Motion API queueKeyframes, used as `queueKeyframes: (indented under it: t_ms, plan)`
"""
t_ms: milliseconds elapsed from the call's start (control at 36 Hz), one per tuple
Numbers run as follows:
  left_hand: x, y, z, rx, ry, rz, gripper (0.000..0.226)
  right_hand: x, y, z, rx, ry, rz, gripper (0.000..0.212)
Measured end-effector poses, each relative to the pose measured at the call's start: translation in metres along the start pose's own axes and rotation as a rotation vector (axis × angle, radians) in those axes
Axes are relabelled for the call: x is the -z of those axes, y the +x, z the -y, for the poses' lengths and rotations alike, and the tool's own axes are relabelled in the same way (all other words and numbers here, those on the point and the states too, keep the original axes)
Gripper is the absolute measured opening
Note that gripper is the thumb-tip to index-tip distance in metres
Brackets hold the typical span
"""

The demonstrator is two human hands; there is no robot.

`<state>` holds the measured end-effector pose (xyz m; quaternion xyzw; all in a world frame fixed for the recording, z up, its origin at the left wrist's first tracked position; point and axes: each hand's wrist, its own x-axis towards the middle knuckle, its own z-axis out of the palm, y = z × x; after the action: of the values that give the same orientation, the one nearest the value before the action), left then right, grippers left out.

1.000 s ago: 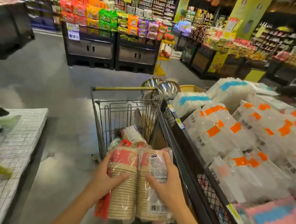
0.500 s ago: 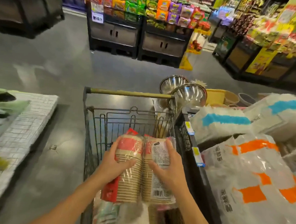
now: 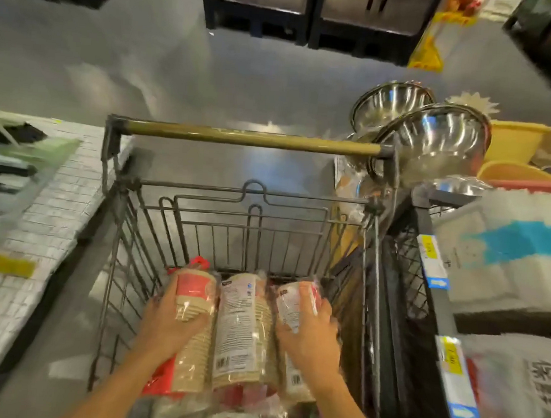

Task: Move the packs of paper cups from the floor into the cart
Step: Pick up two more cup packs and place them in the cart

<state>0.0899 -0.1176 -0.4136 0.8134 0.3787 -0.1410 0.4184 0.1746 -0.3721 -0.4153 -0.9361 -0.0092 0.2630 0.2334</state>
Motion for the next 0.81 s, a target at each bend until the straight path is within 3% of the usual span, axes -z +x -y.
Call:
queueKeyframes:
  t_ms: [222,444,611,694,806]
  plan:
    - [0.000,0.017,-0.002,0.038,0.007,0.053,0.105,-0.004,0.023,-0.014,-0.039,0.067,0.037,0.095]
    - [0.024,-0.023,-0.033,-0.003,0.185,0.045,0.123,0.027,-0.010,0.004,0.031,-0.049,-0.021,0.100]
    - [0.068,-0.073,-0.039,-0.190,0.266,-0.041,0.093,0.066,-0.049,0.070,0.240,-0.195,0.006,0.086]
    - [0.105,-0.108,-0.037,-0.196,0.308,-0.092,0.081,0.075,-0.081,0.112,0.383,-0.273,0.043,0.083]
    - [0.166,-0.155,-0.013,-0.182,0.355,-0.178,0.085,0.077,-0.135,0.173,0.560,-0.370,0.039,0.078]
